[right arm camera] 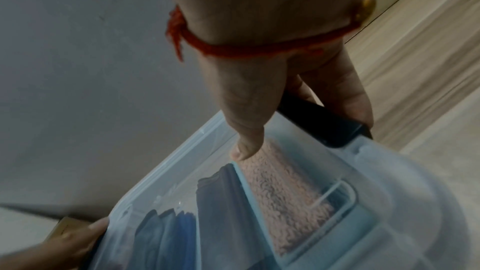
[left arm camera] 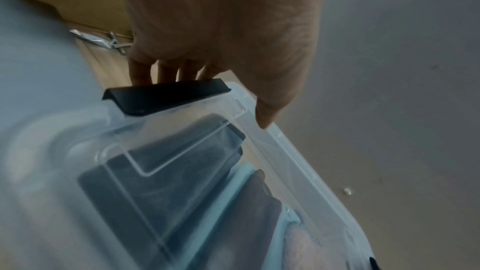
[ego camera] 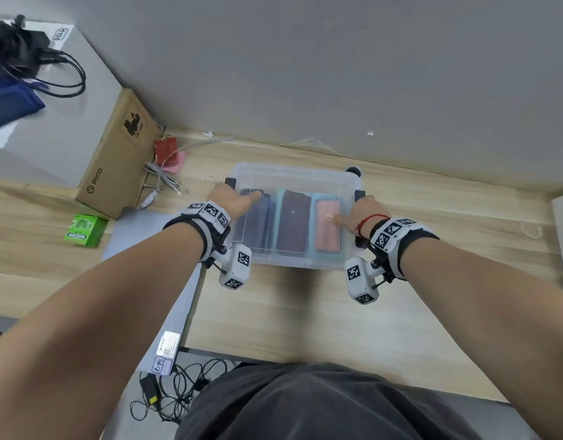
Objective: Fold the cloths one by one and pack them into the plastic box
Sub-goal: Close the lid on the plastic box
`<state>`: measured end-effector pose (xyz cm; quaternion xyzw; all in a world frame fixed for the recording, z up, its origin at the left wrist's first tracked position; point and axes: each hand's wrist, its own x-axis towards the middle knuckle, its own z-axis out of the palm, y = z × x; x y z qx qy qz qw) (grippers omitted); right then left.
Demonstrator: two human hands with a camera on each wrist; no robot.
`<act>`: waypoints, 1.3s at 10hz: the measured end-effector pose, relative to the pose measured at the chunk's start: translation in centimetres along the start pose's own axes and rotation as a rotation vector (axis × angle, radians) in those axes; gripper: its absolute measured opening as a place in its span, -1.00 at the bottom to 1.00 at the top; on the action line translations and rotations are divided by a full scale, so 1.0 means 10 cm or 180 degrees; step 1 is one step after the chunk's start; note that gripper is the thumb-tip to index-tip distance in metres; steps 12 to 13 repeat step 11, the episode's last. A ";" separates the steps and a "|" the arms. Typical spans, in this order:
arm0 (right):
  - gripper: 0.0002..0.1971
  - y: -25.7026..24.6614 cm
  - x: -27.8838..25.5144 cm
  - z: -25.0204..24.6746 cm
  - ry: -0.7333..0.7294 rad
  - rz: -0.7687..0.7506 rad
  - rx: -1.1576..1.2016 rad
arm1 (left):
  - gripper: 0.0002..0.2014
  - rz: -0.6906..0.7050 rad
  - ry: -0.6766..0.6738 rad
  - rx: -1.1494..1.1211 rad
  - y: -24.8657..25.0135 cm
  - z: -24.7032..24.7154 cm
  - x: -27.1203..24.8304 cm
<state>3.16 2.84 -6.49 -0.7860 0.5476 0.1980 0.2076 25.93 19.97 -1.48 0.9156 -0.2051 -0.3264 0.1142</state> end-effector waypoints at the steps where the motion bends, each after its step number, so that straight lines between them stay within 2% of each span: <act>1: -0.02 -0.16 0.22 -0.16 0.0078 0.0105 0.0318 | 0.17 0.0145 0.0004 0.0259 0.14 -0.17 0.35; 3: -0.02 -0.43 0.71 -0.42 0.0210 0.0079 0.0224 | 0.19 0.0582 0.0096 0.0651 0.42 -0.38 0.99; 4: -0.02 -0.46 0.88 -0.44 0.0283 0.0147 0.0261 | 0.22 0.0605 0.0071 0.0864 0.50 -0.39 1.19; 5: 0.03 -0.47 0.94 -0.42 0.0262 0.0218 0.0293 | 0.40 0.0525 0.0150 0.0879 0.51 -0.31 1.29; 6: 0.05 -0.47 0.97 -0.39 0.0264 0.0228 0.0312 | 0.44 0.0515 0.0212 0.0865 0.52 -0.22 1.33; 8: -0.08 -0.56 0.89 -0.47 0.0125 0.0295 0.0174 | 0.43 0.0383 0.0124 0.0888 0.59 -0.26 1.23; 9: -0.26 -0.58 0.73 -0.51 0.0064 0.0281 0.0222 | 0.24 0.0483 0.0324 0.1024 0.58 -0.31 1.04; 10: -0.32 -0.48 0.54 -0.53 0.0174 0.0248 0.0330 | -0.20 0.0718 0.0489 0.0850 0.55 -0.37 0.81; 11: -0.47 -0.43 0.28 -0.75 0.0530 -0.0002 0.0718 | -0.49 0.1130 0.0523 0.0354 0.70 -0.49 0.43; 13: -0.47 -0.43 0.28 -0.75 0.0530 -0.0002 0.0718 | -0.49 0.1130 0.0523 0.0354 0.70 -0.49 0.43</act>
